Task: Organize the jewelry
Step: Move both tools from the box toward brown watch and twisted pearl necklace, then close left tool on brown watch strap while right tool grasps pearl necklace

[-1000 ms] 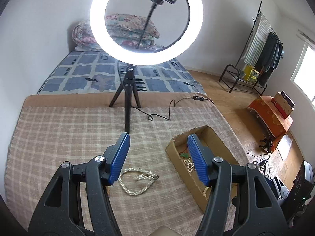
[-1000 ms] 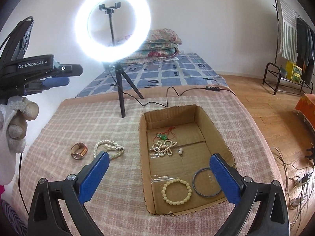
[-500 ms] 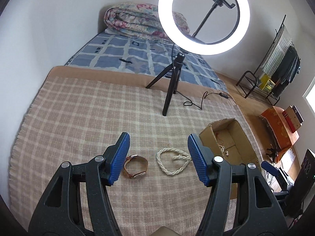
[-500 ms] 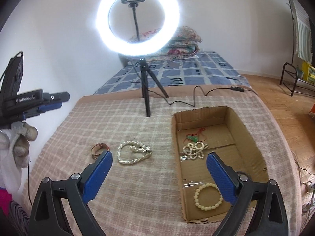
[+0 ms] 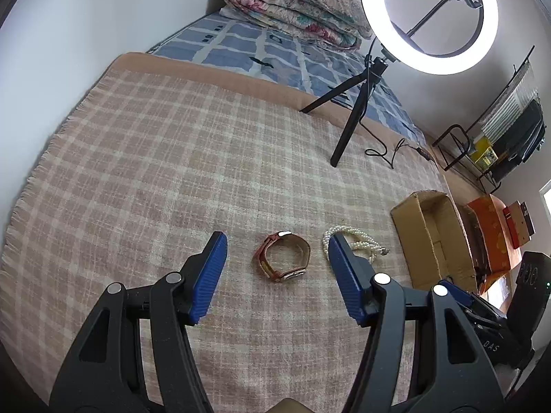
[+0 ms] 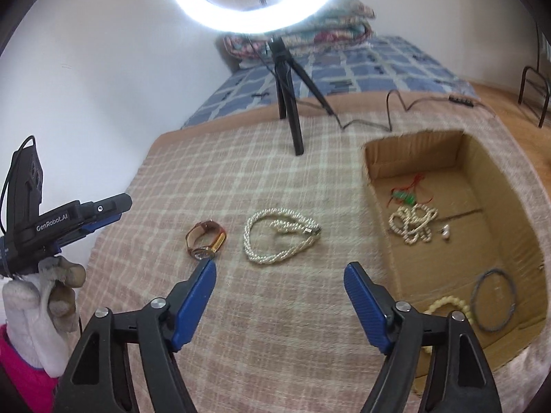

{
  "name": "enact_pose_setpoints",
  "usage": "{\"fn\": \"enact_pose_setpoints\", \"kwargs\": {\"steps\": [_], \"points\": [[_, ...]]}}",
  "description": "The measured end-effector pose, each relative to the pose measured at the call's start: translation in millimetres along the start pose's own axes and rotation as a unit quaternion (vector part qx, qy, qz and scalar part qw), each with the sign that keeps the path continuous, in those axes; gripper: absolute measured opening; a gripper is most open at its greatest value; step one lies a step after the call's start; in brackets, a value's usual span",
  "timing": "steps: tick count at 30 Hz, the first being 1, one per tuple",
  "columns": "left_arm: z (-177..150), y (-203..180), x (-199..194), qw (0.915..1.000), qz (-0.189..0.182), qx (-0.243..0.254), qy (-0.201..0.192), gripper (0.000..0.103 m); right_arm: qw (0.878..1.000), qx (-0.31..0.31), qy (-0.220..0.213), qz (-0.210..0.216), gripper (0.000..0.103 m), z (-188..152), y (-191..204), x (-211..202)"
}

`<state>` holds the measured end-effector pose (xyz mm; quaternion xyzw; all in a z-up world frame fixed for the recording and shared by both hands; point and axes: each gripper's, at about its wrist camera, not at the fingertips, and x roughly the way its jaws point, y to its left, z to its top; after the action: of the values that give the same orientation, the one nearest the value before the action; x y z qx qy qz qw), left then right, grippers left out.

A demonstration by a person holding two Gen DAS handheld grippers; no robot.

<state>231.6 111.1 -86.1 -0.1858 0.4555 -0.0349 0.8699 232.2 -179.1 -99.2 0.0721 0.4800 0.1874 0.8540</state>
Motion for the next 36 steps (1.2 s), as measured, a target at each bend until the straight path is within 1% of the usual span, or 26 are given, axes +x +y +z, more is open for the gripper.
{"fn": "enact_pose_setpoints", "kwargs": {"steps": [3, 6, 9, 11, 14, 17, 20, 22, 25, 28, 31, 36], "points": [[0, 6, 8, 0.9999, -0.001, -0.006, 0.008, 0.063, 0.999, 0.034, 0.026, 0.008, 0.069, 0, -7, 19], [-1, 8, 21, 0.9997, -0.004, -0.009, 0.023, 0.063, 0.997, 0.067, 0.041, 0.010, 0.065, 1, -15, 36], [-4, 7, 33, 0.9992, -0.006, -0.007, 0.040, 0.063, 0.995, 0.082, 0.051, 0.012, 0.062, 3, -16, 48], [-7, 6, 42, 0.9986, -0.005, -0.003, 0.053, 0.063, 0.995, 0.080, 0.053, 0.002, 0.062, 5, -14, 54], [-12, 7, 53, 0.9977, -0.001, -0.004, 0.068, 0.063, 0.994, 0.087, 0.060, -0.012, 0.054, 8, -13, 64], [-14, 10, 63, 0.9964, -0.002, -0.013, 0.083, 0.063, 0.992, 0.102, 0.065, -0.023, 0.050, 12, -17, 74], [-15, 17, 71, 0.9951, -0.002, -0.033, 0.093, 0.062, 0.992, 0.105, 0.063, -0.041, 0.050, 18, -18, 80], [-15, 19, 75, 0.9943, -0.003, -0.042, 0.098, 0.060, 0.991, 0.108, 0.064, -0.048, 0.046, 21, -20, 85], [-16, 16, 79, 0.9940, -0.002, -0.038, 0.102, 0.060, 0.990, 0.117, 0.066, -0.052, 0.044, 23, -21, 91], [-18, 15, 84, 0.9936, 0.000, -0.034, 0.107, 0.060, 0.988, 0.120, 0.077, -0.053, 0.041, 23, -17, 100], [-18, 15, 89, 0.9932, 0.004, -0.035, 0.111, 0.060, 0.988, 0.106, 0.091, -0.061, 0.039, 22, -10, 111], [-17, 18, 97, 0.9923, 0.002, -0.044, 0.116, 0.060, 0.989, 0.086, 0.088, -0.086, 0.038, 24, 0, 121]]}}
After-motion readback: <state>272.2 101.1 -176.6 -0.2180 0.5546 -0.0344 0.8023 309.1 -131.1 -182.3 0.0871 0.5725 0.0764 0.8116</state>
